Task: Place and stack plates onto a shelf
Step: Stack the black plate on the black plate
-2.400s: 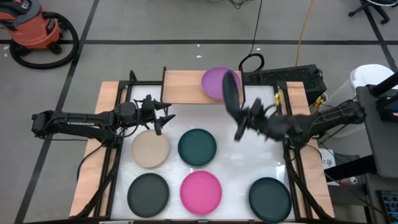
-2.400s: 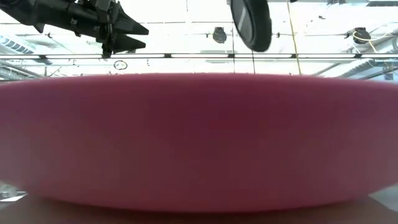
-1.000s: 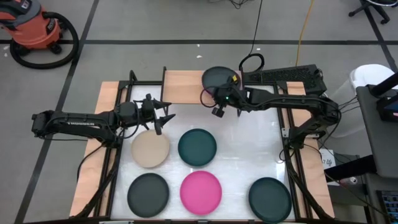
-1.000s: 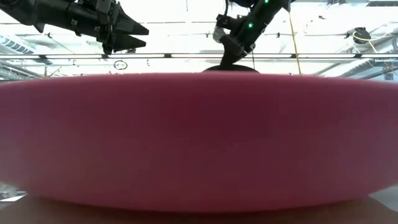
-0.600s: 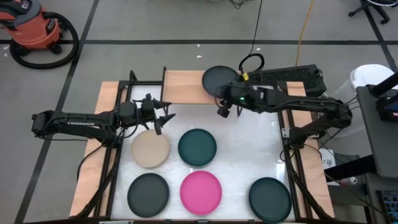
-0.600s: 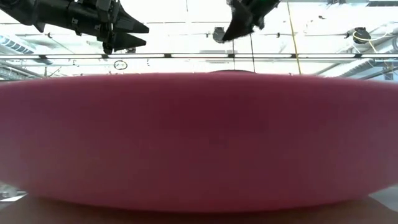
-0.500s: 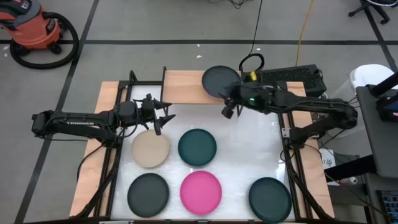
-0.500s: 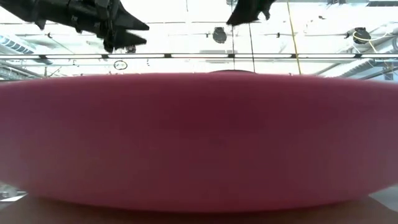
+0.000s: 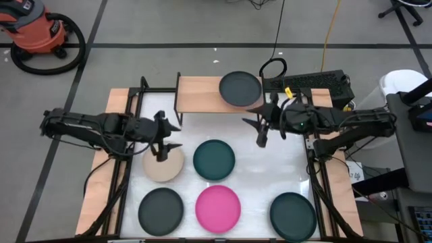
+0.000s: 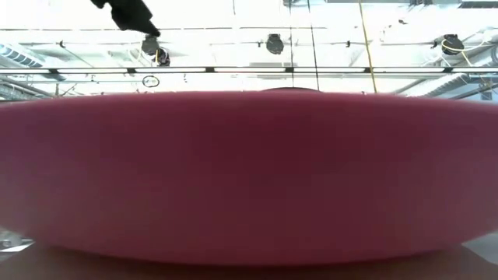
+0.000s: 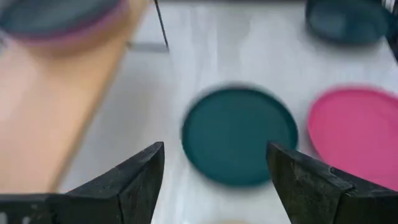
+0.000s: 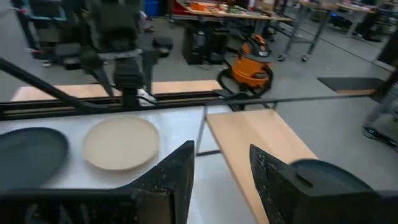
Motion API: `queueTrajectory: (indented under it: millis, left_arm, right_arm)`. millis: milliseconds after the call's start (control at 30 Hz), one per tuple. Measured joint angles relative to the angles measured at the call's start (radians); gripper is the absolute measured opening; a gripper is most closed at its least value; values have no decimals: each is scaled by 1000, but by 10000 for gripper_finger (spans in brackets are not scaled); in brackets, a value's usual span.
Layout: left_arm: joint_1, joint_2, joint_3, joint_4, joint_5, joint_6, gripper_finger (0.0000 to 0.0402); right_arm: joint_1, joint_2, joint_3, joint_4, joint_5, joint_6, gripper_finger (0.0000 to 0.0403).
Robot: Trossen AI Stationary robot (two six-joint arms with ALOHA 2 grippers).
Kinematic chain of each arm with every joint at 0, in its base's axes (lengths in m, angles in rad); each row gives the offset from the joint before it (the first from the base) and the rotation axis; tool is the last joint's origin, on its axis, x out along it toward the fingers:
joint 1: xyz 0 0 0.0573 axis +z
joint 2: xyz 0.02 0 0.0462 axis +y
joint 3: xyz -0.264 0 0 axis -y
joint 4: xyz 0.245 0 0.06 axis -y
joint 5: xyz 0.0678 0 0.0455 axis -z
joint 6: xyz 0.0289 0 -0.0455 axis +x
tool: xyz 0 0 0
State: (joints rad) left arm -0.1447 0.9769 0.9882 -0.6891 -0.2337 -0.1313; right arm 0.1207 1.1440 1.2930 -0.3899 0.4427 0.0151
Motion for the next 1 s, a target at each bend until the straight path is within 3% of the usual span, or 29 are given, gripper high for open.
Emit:
queueTrajectory:
  millis: [167,300,567,767,1000]
  left_arm:
    - [-83,47,3,-128,109,-119,283]
    - [-209,136,3,-181,128,-241,282]
    - [-476,377,2,-166,133,-184,282]
    - [-501,514,1,-48,134,-82,282]
    - [-467,611,1,50,210,1,282]
  right_arm:
    - [46,24,0,17,0,-5,139]
    - [60,34,0,19,0,-6,139]
    - [64,33,-1,19,1,3,139]
    - [64,33,-1,20,1,19,139]
    - [77,33,-5,24,2,70,139]
